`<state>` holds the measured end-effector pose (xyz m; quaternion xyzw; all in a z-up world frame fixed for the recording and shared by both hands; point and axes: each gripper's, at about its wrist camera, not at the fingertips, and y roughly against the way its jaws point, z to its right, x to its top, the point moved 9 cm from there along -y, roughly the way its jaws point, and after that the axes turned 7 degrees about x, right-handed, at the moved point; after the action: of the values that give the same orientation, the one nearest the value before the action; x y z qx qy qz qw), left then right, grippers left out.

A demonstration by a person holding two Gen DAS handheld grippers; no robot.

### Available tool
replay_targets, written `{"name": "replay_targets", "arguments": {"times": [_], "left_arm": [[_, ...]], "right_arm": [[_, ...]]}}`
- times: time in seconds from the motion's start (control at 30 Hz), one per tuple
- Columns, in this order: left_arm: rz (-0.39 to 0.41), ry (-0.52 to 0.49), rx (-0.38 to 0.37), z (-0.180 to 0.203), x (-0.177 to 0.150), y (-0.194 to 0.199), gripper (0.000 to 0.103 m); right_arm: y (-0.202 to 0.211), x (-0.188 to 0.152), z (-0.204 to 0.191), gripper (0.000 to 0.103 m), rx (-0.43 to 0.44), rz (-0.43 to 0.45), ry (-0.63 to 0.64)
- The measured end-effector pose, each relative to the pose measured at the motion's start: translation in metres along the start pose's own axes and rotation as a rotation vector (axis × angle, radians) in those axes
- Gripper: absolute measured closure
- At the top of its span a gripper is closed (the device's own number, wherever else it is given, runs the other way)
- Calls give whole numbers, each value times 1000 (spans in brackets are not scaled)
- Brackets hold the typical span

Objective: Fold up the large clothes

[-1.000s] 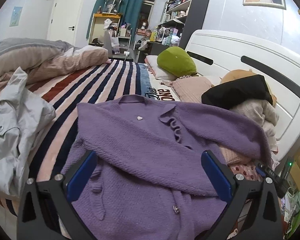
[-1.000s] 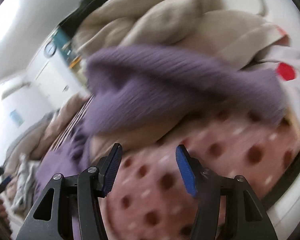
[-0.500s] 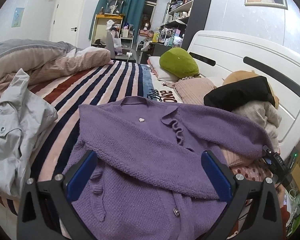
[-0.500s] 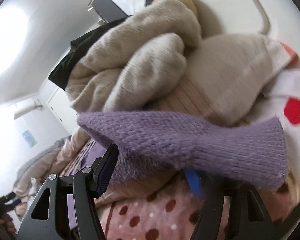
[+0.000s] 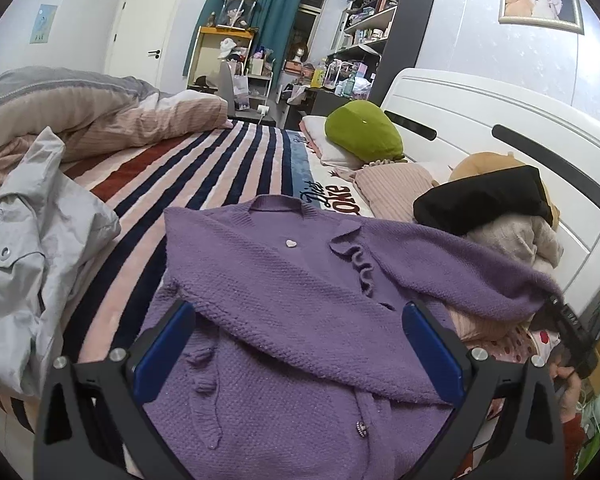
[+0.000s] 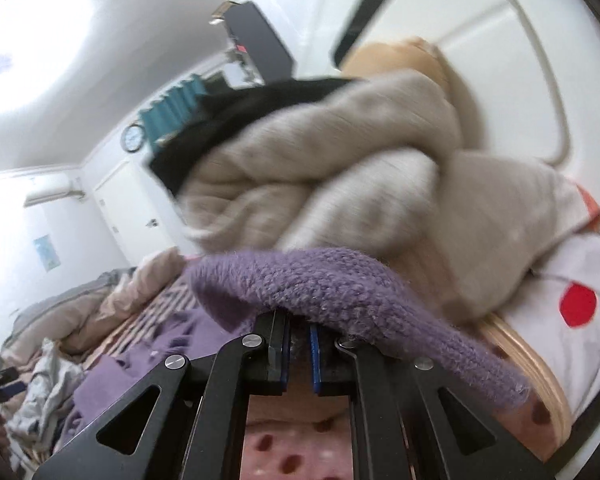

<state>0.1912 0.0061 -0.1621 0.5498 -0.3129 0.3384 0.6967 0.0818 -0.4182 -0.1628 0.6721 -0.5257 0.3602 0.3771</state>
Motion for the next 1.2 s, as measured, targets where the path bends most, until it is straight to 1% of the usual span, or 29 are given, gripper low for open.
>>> {"name": "replay_targets", "arguments": {"times": [0.07, 0.1, 0.13, 0.17, 0.23, 0.37, 0.4, 0.5, 0.57, 0.6, 0.67, 0.73, 0.77, 0.8, 0.83, 0.87, 0.9, 0.93, 1.0, 1.07, 1.1, 1.13, 1.2], "left_arm": [[6, 6, 0, -4, 2, 1, 1], [9, 11, -1, -6, 2, 2, 1], [12, 17, -1, -8, 3, 3, 1], [16, 24, 0, -12, 3, 4, 1], [21, 33, 8, -19, 3, 7, 1], [32, 49, 25, -37, 1, 14, 1], [35, 56, 28, -41, 1, 16, 1], [40, 78, 39, -62, -1, 22, 1], [46, 92, 44, -76, -3, 28, 1], [46, 97, 43, -80, -4, 29, 1], [42, 107, 32, -91, -7, 32, 1], [29, 104, 18, -99, -11, 33, 1], [25, 98, 15, -101, -14, 33, 1], [21, 92, 11, -102, -16, 33, 1], [14, 85, 2, -103, -19, 31, 1], [9, 83, -4, -102, -21, 29, 1], [0, 81, -19, -100, -23, 27, 1], [-7, 79, -35, -98, -25, 24, 1], [-24, 76, -67, -89, -28, 17, 1], [-49, 64, -93, -78, -34, 7, 1], [-61, 59, -104, -74, -37, 1, 1], [-79, 55, -121, -68, -41, -7, 1], [-109, 58, -148, -58, -49, -20, 1]], "right_arm": [[22, 8, -15, 101, 52, 9, 31], [21, 11, -29, 101, 73, 11, 53], [7, 13, -61, 101, 108, 8, 84], [6, 13, -78, 101, 138, 6, 104], [1, 11, -119, 101, 227, -8, 150], [-16, -8, -197, 101, 386, -67, 213], [-23, -19, -219, 101, 427, -96, 233], [-44, -60, -265, 101, 486, -198, 291], [-65, -101, -290, 101, 509, -309, 325], [-76, -128, -301, 101, 515, -382, 339], [-94, -171, -311, 100, 501, -496, 374], [-107, -215, -317, 97, 478, -616, 397], [-110, -230, -316, 97, 478, -660, 392], [-112, -242, -317, 95, 477, -694, 389], [-113, -252, -317, 84, 476, -725, 389], [-112, -259, -317, 78, 489, -751, 385], [-107, -265, -318, 67, 511, -764, 377], [-100, -265, -320, 62, 541, -777, 372], [-81, -255, -321, 61, 566, -768, 403], [-63, -240, -319, 59, 574, -730, 429], [-57, -226, -313, 55, 571, -697, 421], [-59, -217, -315, 50, 564, -677, 409], [-51, -188, -296, 46, 537, -617, 363]]}}
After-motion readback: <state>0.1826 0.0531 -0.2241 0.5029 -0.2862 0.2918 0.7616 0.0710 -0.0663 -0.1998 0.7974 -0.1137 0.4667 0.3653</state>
